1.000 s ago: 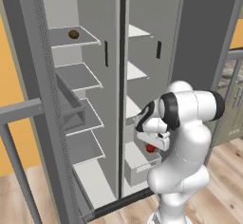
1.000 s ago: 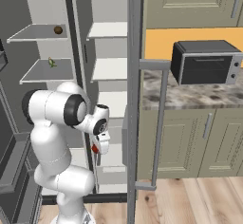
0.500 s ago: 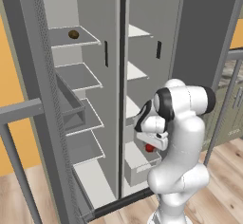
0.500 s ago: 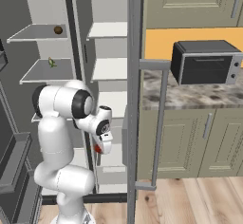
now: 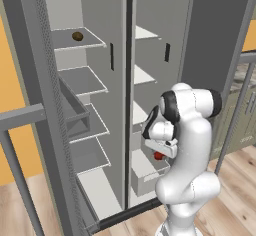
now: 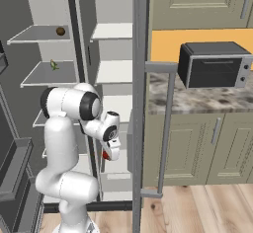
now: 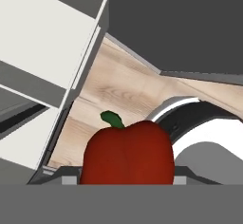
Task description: Take the bell pepper and kiwi from the fridge shelf and place them in the freezer drawer to begin freezing them.
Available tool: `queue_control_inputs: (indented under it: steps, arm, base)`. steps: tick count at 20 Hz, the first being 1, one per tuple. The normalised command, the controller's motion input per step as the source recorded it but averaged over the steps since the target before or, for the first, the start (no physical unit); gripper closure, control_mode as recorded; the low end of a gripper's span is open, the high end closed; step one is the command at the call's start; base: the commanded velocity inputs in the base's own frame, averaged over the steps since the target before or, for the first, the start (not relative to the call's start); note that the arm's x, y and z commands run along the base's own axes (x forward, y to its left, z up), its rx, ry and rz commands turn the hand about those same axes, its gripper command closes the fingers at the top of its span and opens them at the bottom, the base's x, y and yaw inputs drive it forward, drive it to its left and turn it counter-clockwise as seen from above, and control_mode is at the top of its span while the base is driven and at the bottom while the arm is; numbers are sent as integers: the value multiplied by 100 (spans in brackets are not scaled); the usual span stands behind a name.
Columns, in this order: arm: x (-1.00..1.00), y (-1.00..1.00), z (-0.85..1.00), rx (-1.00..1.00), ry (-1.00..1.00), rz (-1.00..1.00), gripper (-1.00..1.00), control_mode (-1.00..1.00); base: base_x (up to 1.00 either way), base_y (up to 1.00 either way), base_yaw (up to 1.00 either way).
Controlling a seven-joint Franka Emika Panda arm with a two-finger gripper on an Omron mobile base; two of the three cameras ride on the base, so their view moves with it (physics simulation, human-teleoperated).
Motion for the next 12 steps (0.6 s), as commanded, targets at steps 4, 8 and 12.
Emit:
queue_control_inputs:
  steps: [4,8,12]
  arm:
    - [16,-7,-22,0,0,0,100,-100]
    - [3,-1,-28,0,0,-2,100,-100]
    - [0,0,-31,0,0,-2,100,-100]
  base:
    - [0,0,0]
    - [0,0,0]
    - [0,0,0]
